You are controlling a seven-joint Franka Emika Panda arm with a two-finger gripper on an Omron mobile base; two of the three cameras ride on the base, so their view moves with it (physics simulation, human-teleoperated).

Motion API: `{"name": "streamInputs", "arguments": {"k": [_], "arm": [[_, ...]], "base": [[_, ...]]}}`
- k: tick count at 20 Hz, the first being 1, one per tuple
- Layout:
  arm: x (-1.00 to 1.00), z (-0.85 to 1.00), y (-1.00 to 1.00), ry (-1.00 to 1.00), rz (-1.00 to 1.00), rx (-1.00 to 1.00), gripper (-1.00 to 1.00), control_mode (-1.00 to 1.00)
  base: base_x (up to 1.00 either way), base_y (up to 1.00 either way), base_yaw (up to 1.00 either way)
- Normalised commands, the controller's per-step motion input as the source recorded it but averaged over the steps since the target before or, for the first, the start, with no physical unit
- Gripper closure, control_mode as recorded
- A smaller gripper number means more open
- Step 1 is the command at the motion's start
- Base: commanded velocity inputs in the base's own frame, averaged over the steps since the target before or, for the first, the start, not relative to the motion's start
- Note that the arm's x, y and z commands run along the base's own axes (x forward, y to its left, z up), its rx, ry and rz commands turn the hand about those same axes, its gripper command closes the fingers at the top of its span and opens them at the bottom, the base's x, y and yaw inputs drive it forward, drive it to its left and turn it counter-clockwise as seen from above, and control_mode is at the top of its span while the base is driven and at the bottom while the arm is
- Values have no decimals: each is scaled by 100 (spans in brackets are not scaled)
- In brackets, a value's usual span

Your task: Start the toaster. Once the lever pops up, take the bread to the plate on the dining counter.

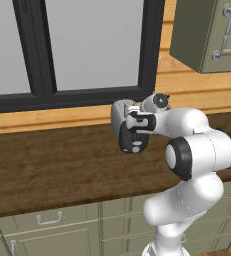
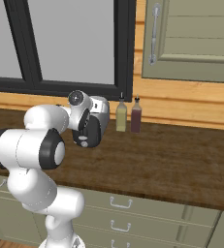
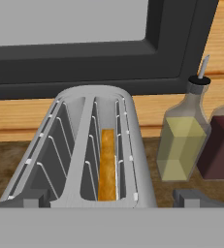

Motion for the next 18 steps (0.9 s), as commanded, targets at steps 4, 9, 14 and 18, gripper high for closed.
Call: {"name": "streamInputs", "arguments": {"k": [4,9,14,18], "arm": [[0,0,0,0,0,0,-100,-100],[0,0,0,0,0,0,-100,-100],[0,0,0,0,0,0,-100,-100],[0,0,0,0,0,0,-100,-100]], "base": [[0,0,0],[0,0,0],[0,0,0],[0,0,0]]}}
